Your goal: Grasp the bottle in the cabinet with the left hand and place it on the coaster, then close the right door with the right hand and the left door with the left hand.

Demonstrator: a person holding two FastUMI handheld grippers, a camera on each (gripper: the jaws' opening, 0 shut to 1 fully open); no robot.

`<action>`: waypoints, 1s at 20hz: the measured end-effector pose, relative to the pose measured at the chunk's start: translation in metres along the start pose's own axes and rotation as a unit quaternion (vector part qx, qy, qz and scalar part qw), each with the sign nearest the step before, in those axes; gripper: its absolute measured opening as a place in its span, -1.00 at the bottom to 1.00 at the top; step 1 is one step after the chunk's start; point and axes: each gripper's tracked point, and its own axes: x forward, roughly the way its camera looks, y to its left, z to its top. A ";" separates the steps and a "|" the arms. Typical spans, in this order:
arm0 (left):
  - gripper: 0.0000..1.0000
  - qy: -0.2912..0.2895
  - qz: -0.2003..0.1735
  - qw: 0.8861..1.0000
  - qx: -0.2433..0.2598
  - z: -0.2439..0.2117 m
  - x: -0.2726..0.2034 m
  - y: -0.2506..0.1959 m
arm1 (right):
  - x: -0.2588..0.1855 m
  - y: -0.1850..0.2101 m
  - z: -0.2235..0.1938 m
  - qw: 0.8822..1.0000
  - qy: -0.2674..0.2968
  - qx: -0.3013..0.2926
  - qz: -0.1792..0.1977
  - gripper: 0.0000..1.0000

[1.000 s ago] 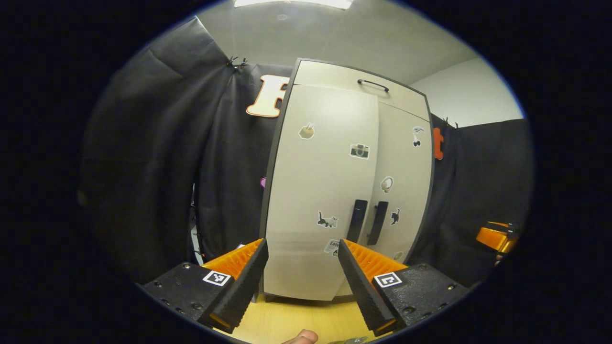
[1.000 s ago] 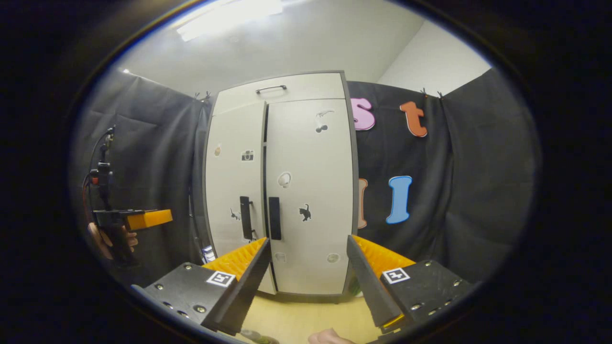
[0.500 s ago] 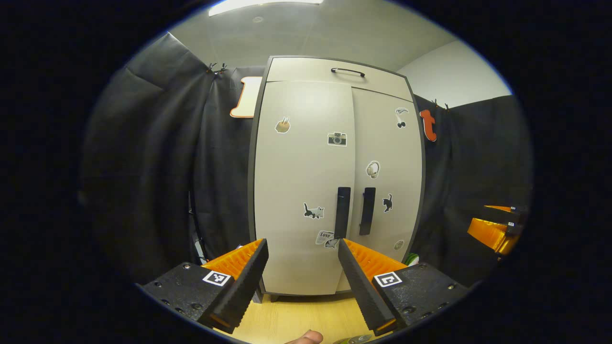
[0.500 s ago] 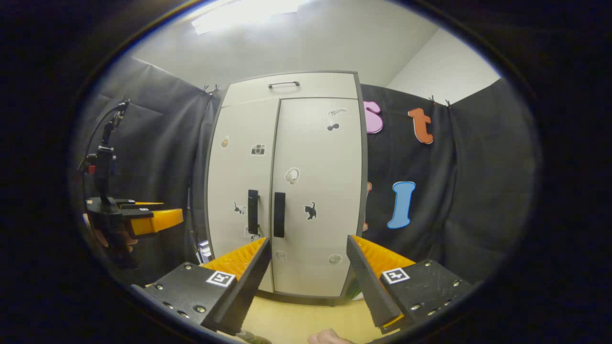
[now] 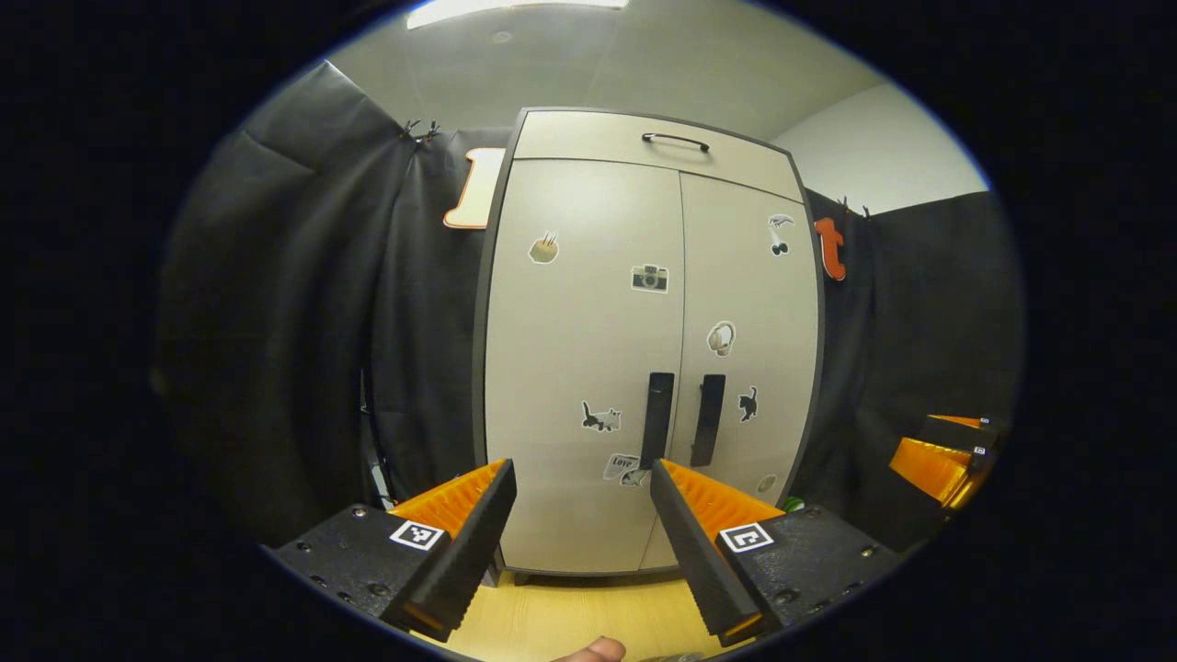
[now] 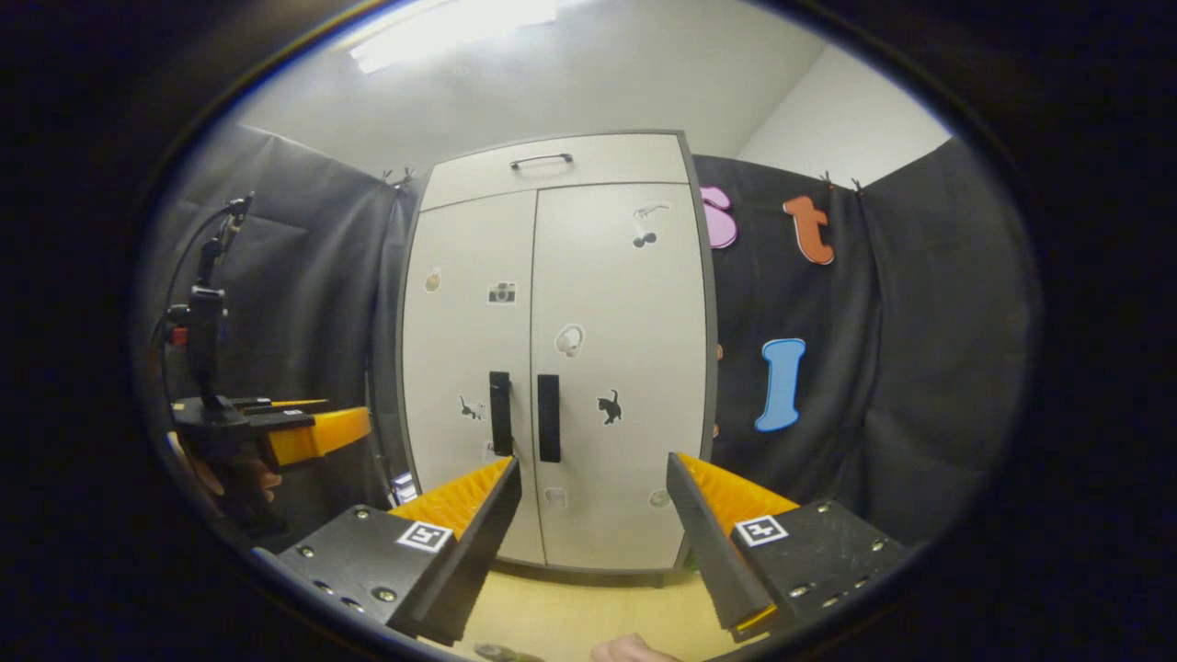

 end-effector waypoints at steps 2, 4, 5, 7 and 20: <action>0.87 -0.001 -0.011 1.000 0.007 -0.001 0.002 -0.007 | -0.001 -0.001 0.003 1.000 -0.003 -0.001 -0.008 0.92; 0.87 0.002 -0.024 1.000 0.010 -0.005 0.004 -0.016 | -0.004 -0.003 0.004 1.000 -0.005 -0.001 -0.019 0.92; 0.87 0.005 -0.032 0.999 0.010 -0.006 0.004 -0.021 | -0.005 -0.004 0.005 1.000 -0.006 -0.003 -0.023 0.92; 0.87 0.008 -0.050 0.999 0.011 -0.009 0.006 -0.029 | -0.006 -0.004 0.007 0.999 -0.008 -0.010 -0.032 0.92; 0.87 0.022 -0.113 0.993 0.016 -0.028 0.028 -0.044 | -0.012 0.001 0.002 0.996 -0.009 -0.019 -0.084 0.92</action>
